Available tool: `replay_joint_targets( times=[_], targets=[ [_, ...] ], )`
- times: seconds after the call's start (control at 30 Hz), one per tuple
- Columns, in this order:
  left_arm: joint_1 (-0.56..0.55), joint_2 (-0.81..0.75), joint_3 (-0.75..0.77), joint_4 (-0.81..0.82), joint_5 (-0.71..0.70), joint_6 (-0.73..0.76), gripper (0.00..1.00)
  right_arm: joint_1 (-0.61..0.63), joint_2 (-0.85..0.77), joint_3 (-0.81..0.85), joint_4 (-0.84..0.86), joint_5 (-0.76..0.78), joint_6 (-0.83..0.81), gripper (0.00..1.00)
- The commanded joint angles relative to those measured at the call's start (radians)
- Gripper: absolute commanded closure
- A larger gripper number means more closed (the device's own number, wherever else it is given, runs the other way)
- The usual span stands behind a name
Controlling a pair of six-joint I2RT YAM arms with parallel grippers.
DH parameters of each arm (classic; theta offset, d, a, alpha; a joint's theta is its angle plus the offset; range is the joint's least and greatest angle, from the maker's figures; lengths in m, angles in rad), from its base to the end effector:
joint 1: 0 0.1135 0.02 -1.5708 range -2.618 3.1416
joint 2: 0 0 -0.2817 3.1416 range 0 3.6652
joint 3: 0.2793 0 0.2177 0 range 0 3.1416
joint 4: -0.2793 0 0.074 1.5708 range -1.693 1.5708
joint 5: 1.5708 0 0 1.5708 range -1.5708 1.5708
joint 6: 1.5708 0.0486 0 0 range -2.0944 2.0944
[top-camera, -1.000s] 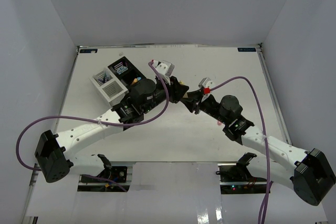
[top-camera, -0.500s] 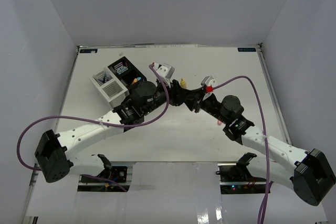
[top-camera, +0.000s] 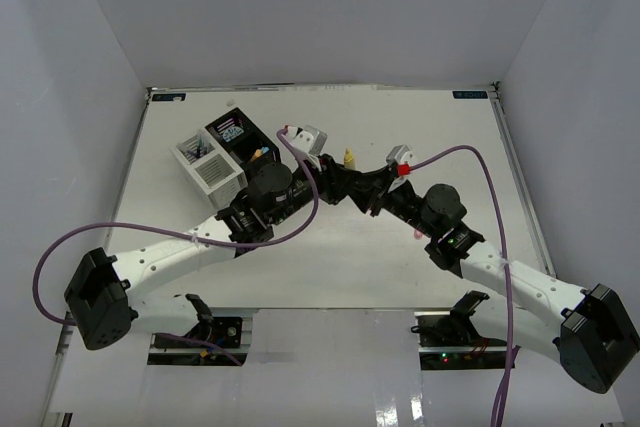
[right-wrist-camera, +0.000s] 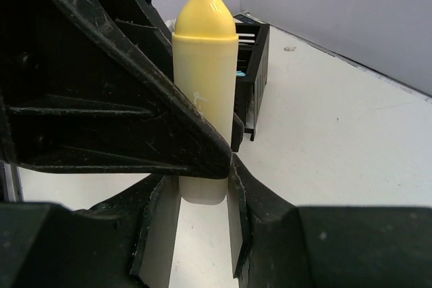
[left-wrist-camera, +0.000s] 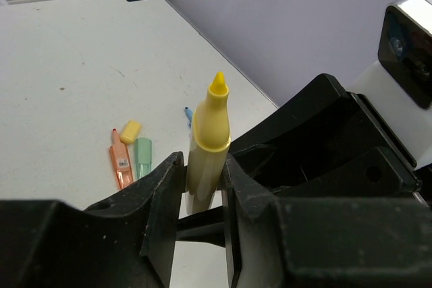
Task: Sort the stationery into containers
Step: Pick up the pen from the center of the board.
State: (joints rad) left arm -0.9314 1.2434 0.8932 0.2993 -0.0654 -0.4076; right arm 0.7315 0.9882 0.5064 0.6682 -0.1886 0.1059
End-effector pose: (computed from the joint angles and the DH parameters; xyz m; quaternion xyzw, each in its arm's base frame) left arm 0.1630 -0.2139 0.3586 0.1658 0.7056 -0.4087 0.5546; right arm 0.1412 0.1390 0.3275 -0.2645 0.5823 0.3665 0.6758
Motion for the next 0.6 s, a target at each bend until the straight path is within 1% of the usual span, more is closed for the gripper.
replay_joint_targets(
  times=[0.0, 0.37, 0.57],
  targets=[
    [-0.001, -0.038, -0.019, 0.053, 0.013, 0.000, 0.61, 0.000, -0.016, -0.008, 0.094, -0.012, 0.028, 0.92],
    [-0.001, -0.041, -0.051, 0.141, 0.029, 0.027, 0.67, 0.002, -0.013, -0.005, 0.091, -0.008, 0.061, 0.92],
    [-0.003, -0.059, -0.099, 0.205, 0.026, 0.041, 0.68, 0.000, -0.006, -0.014, 0.103, 0.026, 0.161, 0.92]
  ],
)
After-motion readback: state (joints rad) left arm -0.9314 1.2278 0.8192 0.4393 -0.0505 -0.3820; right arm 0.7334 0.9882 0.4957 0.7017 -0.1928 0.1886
